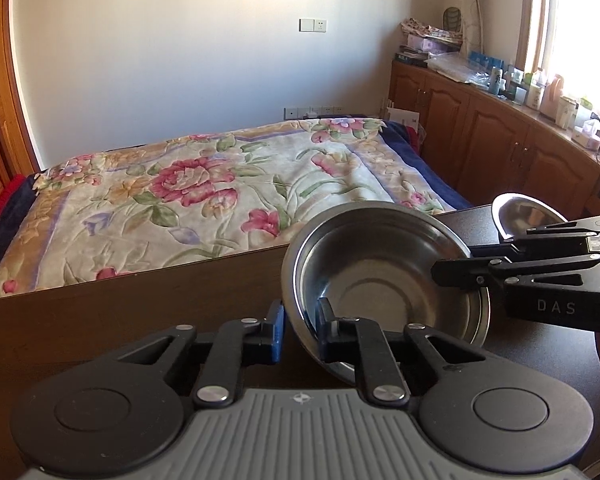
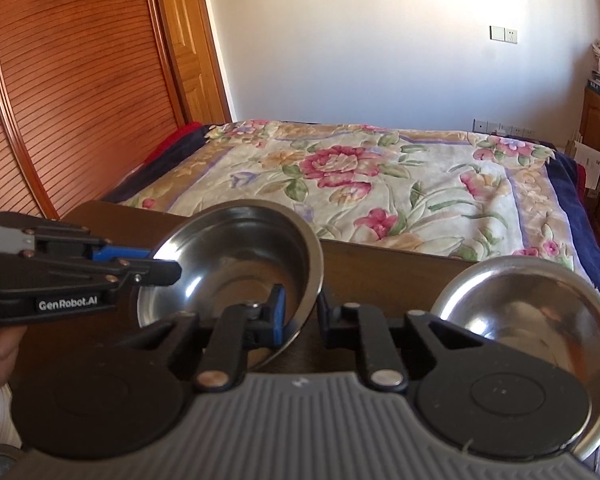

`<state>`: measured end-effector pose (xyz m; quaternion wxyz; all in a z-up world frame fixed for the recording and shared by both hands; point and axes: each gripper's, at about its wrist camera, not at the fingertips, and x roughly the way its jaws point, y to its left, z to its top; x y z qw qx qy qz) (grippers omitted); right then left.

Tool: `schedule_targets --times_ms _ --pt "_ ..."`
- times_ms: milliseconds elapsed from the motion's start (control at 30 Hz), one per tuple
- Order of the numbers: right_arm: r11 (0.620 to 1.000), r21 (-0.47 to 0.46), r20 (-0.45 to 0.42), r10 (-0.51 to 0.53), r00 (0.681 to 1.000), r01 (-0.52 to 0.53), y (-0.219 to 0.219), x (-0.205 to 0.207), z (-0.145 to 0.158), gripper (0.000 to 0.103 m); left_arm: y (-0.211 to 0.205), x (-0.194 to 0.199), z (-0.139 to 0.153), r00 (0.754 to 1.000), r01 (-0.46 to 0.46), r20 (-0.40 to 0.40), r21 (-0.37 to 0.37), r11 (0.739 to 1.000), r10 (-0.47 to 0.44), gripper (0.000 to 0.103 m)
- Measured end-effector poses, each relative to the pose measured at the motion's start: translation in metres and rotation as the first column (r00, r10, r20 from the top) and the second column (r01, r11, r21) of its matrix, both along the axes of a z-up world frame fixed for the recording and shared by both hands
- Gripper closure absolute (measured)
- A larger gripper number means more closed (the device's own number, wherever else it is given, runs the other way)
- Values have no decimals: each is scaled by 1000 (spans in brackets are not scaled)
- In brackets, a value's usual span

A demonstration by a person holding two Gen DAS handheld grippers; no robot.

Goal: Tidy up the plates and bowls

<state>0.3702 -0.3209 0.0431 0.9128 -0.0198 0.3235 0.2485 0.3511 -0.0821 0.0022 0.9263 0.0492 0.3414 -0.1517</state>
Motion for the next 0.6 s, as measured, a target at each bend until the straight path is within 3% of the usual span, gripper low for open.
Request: schedule_targets --times_ms 167,600 --pt "999 18 5 -27 1000 27 -6 -5 4 91 2 -9 10 1000 9 22 -15 1000 -8 90" --pt "998 31 68 -52 996 50 -13 -31 30 92 1 -42 37 995 38 92 -18 999 -36 92"
